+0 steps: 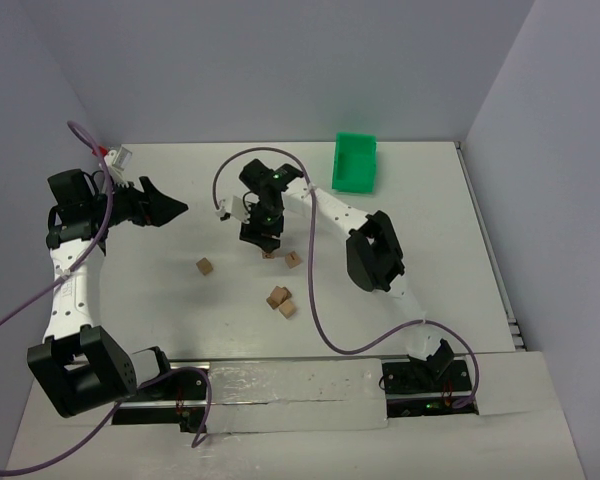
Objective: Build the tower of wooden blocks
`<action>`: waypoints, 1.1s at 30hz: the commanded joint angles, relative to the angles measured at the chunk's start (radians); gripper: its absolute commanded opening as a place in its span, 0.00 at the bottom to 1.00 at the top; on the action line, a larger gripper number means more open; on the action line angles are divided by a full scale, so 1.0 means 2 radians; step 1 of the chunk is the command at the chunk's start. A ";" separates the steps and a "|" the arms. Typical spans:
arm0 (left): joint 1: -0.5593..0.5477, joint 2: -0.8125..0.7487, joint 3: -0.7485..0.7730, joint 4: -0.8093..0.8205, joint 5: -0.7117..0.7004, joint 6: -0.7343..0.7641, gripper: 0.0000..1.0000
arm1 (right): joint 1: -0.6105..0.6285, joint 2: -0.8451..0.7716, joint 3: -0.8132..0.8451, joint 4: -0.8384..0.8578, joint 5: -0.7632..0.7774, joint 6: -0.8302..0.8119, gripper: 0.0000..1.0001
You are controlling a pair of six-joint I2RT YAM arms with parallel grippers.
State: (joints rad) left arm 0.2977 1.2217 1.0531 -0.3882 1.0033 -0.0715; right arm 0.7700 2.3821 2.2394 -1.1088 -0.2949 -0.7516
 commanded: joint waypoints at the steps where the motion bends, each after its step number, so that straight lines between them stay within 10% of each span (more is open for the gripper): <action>1: 0.004 -0.001 0.002 0.023 0.018 -0.003 0.99 | 0.001 0.010 0.008 0.017 0.009 -0.005 0.09; 33: 0.007 0.002 -0.006 0.031 0.028 -0.007 0.99 | 0.000 0.019 0.034 0.021 0.021 -0.008 0.13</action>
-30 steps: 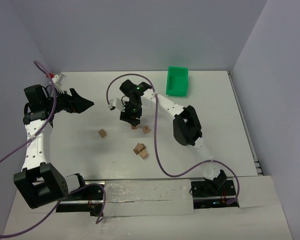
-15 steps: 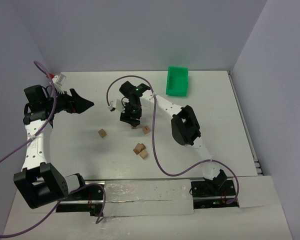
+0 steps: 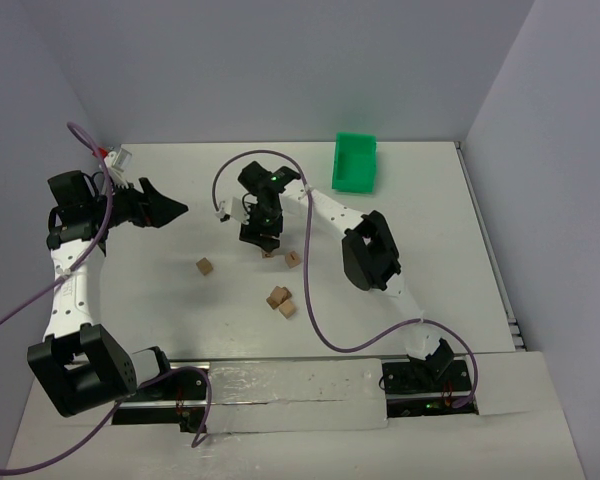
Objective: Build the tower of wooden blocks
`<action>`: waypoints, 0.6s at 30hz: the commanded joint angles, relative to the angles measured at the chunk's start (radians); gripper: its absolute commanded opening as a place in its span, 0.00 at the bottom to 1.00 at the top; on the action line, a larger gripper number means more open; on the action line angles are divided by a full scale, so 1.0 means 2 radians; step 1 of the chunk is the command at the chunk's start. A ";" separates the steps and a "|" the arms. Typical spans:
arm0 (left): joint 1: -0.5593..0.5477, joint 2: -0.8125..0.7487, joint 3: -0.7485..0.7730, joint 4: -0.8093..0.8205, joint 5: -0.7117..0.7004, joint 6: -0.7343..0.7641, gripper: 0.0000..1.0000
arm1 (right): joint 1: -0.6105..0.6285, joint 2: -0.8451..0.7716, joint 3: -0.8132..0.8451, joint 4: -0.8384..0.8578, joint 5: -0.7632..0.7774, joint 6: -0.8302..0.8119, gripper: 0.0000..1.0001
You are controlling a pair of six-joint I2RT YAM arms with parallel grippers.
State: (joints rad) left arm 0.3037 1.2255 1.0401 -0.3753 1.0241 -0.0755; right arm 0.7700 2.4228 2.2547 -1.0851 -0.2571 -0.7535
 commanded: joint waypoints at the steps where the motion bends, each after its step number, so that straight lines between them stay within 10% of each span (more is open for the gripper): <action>1: 0.004 0.000 0.000 0.025 0.018 -0.005 0.99 | 0.000 -0.001 0.027 0.009 0.003 -0.007 0.13; 18: 0.005 0.006 -0.001 0.033 0.022 -0.011 0.99 | 0.001 -0.003 0.033 0.005 -0.003 -0.009 0.14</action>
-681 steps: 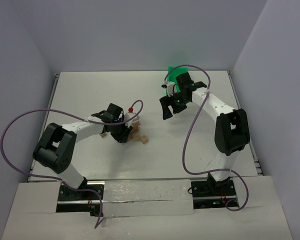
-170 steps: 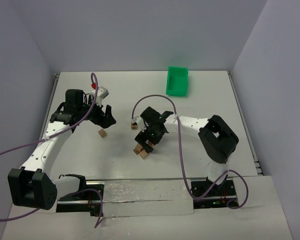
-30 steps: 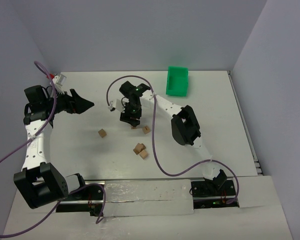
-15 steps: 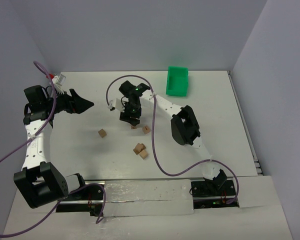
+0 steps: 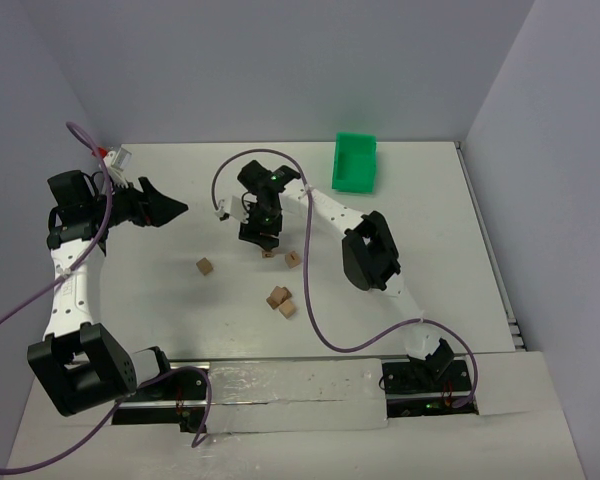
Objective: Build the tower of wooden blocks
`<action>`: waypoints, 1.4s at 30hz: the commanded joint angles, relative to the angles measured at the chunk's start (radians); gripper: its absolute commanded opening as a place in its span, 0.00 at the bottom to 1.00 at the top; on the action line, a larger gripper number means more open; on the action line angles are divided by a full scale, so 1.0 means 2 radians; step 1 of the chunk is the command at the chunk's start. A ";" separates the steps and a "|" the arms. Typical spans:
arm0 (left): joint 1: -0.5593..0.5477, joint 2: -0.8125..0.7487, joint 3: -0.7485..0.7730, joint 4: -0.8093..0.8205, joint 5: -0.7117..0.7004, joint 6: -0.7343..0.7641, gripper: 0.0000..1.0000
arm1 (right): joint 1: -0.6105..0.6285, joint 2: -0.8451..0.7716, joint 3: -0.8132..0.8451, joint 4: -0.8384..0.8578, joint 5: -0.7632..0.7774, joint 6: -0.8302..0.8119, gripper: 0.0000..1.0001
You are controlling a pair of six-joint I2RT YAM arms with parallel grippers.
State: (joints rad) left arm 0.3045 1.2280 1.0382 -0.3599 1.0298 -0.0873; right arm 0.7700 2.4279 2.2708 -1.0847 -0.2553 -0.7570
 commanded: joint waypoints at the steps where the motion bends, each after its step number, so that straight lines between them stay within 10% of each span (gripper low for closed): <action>1: 0.005 0.005 0.000 0.027 0.020 -0.006 0.99 | 0.001 -0.007 0.025 0.004 -0.004 -0.008 0.14; 15: 0.005 0.005 0.003 0.023 0.021 -0.004 0.99 | 0.001 -0.001 0.025 0.004 -0.001 -0.012 0.17; 42: 0.005 0.008 0.002 0.025 0.024 -0.005 0.99 | 0.001 0.003 0.023 0.002 -0.002 -0.016 0.56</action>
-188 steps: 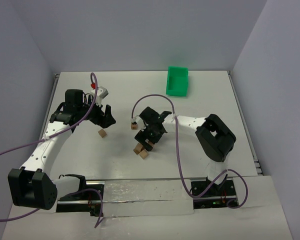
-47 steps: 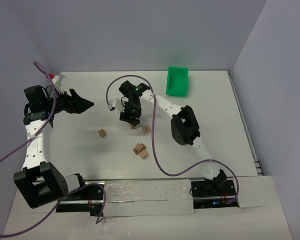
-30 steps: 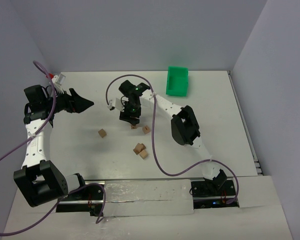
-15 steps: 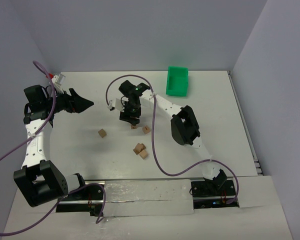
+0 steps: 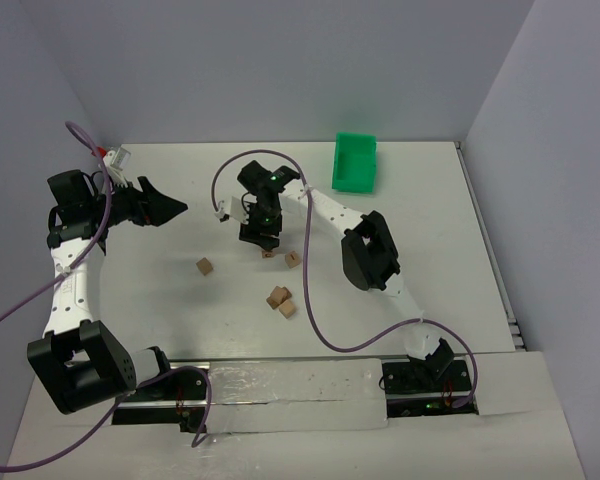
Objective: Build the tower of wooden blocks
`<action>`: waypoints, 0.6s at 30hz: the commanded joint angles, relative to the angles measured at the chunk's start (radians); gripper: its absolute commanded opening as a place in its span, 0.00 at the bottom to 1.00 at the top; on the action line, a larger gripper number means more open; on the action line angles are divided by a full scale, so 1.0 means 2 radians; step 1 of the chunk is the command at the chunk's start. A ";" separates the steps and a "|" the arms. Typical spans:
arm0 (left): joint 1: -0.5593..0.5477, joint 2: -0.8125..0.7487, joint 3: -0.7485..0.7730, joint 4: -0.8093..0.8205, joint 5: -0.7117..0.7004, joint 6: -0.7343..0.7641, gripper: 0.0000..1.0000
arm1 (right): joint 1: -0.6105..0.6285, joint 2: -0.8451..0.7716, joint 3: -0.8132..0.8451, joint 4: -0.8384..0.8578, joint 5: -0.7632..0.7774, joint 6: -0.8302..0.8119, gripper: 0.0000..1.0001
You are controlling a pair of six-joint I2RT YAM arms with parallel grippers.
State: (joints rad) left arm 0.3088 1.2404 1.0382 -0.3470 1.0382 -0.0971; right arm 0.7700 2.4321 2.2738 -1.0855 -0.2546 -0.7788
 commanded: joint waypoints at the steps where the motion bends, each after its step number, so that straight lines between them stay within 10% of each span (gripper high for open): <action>1: 0.003 0.001 0.002 0.019 0.019 -0.001 0.99 | 0.001 0.001 0.021 0.002 -0.002 -0.005 0.56; 18: 0.004 0.001 0.001 0.019 0.019 0.001 0.99 | 0.003 -0.002 0.021 0.004 -0.002 -0.003 0.75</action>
State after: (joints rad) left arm 0.3092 1.2404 1.0382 -0.3470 1.0386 -0.0967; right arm 0.7700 2.4325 2.2738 -1.0855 -0.2544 -0.7790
